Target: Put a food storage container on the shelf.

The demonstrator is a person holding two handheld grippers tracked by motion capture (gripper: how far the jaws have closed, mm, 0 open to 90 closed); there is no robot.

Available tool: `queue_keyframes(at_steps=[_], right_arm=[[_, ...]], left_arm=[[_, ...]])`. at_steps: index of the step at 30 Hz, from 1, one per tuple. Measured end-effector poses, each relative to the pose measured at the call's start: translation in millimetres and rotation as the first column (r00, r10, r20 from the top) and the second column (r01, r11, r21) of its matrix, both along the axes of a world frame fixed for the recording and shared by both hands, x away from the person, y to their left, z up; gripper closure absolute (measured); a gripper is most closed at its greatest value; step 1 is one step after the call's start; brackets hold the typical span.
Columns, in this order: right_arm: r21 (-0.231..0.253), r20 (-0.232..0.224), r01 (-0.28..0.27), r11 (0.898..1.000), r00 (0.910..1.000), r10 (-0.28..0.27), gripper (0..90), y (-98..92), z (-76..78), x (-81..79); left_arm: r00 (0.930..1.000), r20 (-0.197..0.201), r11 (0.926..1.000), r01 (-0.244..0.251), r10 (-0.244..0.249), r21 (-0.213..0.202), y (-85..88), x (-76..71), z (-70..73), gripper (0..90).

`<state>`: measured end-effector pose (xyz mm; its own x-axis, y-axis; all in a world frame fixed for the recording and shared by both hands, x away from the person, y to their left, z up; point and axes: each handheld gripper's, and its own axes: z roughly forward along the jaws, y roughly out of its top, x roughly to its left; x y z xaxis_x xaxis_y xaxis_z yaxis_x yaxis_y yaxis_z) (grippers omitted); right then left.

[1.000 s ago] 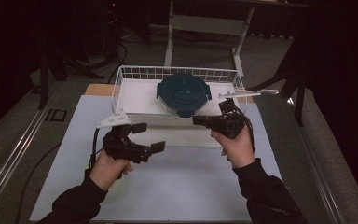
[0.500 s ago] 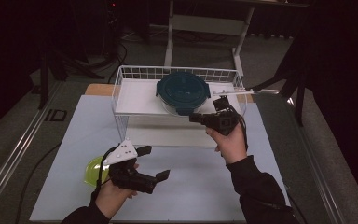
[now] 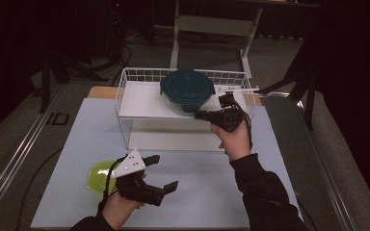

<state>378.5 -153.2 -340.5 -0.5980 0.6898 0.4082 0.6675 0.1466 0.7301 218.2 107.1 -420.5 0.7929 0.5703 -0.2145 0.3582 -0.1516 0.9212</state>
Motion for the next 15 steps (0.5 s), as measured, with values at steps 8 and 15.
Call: queue_keyframes(at_steps=[8,15], right_arm=[[0.002,-0.004,0.01,1.0,0.9999,-0.01,87.3,1.3,-0.9,5.5],[0.034,0.034,-0.027,0.999,0.9991,0.026,68.1,-7.1,-2.4,-15.2]], left_arm=[[0.9999,0.013,1.0,-0.006,0.006,0.003,0.8,-0.4,-1.6,1.2],[1.0,0.007,0.9992,0.004,-0.004,-0.041,3.4,0.3,-1.7,1.4]])
